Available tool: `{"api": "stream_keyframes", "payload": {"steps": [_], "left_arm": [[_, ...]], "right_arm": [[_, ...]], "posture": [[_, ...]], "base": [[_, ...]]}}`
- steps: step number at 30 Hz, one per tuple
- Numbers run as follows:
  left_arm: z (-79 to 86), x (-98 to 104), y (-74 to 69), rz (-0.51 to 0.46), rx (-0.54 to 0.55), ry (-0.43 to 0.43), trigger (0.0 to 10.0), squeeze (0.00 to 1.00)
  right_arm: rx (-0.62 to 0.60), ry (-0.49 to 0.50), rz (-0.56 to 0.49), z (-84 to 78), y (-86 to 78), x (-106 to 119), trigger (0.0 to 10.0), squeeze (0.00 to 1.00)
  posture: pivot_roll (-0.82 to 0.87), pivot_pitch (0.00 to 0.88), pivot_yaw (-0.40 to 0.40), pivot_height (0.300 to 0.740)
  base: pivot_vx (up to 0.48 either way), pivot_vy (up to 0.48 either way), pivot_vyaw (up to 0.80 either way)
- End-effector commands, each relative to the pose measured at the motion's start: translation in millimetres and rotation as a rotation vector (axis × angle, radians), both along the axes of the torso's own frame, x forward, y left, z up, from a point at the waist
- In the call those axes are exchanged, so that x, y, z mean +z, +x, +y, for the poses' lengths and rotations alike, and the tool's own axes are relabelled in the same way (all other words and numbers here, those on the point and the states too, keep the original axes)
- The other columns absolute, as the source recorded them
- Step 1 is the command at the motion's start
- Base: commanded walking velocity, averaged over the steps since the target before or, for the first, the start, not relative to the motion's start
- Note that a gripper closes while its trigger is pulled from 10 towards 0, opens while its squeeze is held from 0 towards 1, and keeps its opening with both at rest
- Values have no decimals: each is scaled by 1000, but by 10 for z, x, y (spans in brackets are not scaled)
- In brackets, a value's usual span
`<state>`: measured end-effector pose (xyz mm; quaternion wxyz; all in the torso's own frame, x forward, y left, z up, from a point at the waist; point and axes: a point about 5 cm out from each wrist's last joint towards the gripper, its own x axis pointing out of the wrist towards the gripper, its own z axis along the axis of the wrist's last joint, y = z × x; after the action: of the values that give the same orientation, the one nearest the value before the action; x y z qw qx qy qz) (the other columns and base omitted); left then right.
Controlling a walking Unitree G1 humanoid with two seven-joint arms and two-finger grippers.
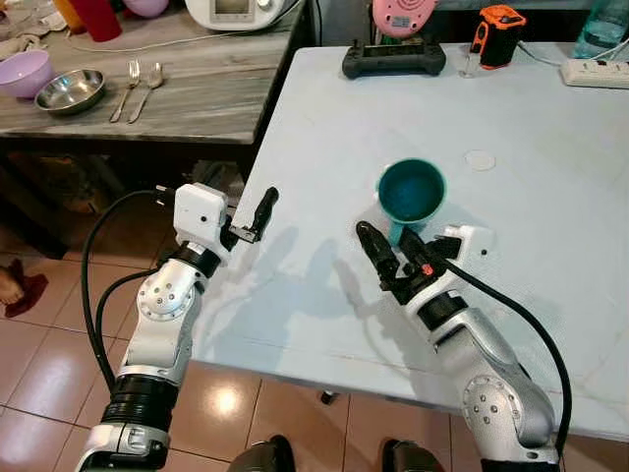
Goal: Setting the table
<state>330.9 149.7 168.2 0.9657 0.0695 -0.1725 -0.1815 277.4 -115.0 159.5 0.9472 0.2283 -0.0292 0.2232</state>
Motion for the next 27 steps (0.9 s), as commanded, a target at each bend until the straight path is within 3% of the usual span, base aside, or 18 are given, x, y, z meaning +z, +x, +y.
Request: {"api": "stream_keyframes", "payload": {"steps": [1,15,21,27], "left_arm": [[21,13,-8,1,-1,0,10000,0],[28,21,-1,5,-2,-6,10000,0],[6,37,13,5,-14,-6,10000,0],[-10,39,13,9,-29,-5,10000,0]], "right_arm": [[-5,-2,-34,15,-17,69,10000,1000],[-54,-5,-105,-102,25,272,10000,1000],[-108,-23,-148,-254,46,397,10000,1000],[-118,-48,-152,-263,18,382,10000,1000]], "posture": [[-166,166,164,740],[-163,162,168,740],[-169,160,178,740],[-169,155,182,740]], "base": [[0,0,0],[0,0,0],[0,0,0],[0,0,0]]}}
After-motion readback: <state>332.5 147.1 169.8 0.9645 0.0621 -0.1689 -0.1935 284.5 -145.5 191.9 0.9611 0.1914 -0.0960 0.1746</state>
